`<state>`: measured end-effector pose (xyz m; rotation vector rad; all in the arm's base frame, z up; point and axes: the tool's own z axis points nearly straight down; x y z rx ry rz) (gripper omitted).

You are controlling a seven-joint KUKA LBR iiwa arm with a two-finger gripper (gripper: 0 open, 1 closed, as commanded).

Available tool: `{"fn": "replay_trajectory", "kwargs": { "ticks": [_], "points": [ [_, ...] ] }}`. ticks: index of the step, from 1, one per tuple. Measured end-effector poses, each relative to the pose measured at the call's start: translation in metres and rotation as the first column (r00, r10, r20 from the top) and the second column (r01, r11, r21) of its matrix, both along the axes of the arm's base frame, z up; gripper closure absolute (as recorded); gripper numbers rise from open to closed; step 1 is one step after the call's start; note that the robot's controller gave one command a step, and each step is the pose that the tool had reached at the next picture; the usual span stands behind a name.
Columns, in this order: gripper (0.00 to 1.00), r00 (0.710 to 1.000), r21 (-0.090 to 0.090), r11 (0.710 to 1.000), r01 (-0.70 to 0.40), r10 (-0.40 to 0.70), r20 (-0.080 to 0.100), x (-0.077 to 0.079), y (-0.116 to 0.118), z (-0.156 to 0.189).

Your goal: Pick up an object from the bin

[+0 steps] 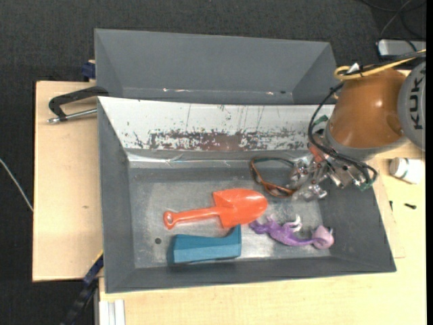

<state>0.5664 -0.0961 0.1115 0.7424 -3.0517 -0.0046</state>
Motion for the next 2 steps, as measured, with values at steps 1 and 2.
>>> {"fn": "replay_trajectory", "kwargs": {
  "ticks": [1, 2],
  "points": [
    [1.0, 0.962, -0.003, 0.962, -0.274, 0.274, 0.007, 0.0251, -0.0058, 0.0723],
    [1.0, 0.962, -0.003, 0.962, -0.274, 0.274, 0.007, 0.025, -0.0058, 0.0723]
  ]
}}
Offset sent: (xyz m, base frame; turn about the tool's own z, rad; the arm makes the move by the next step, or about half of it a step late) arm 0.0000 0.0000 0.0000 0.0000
